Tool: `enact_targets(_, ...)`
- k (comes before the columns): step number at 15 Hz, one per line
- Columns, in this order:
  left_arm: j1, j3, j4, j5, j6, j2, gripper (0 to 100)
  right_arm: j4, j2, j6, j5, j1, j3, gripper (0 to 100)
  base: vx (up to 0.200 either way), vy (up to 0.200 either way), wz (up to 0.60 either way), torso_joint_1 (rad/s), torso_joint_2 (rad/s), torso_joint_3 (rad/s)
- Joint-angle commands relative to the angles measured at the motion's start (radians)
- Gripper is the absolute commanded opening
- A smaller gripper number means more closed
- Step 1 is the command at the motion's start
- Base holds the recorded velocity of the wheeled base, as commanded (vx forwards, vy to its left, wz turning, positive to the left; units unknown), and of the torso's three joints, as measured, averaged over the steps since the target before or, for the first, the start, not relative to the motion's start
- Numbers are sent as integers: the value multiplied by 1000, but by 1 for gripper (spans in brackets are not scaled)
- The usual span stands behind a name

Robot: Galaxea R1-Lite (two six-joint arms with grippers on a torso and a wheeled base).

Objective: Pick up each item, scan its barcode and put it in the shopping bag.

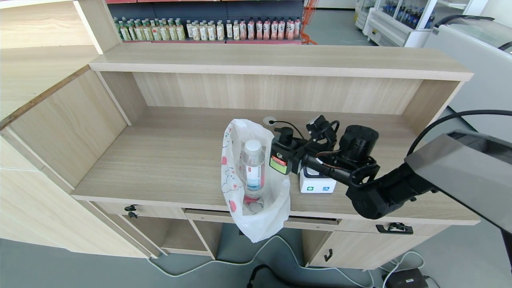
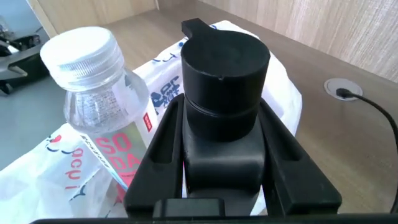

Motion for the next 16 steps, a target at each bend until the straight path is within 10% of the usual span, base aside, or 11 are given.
enact_targets(1, 0, 0, 0, 0, 0, 2, 100, -3, 32, 0, 1, 1, -9, 0, 0, 0, 0, 0, 0, 0)
enact_targets(16, 0, 0, 0, 0, 0, 2, 100, -44, 121, 26, 1, 13, -36, 0, 0, 0, 0, 0, 0, 0)
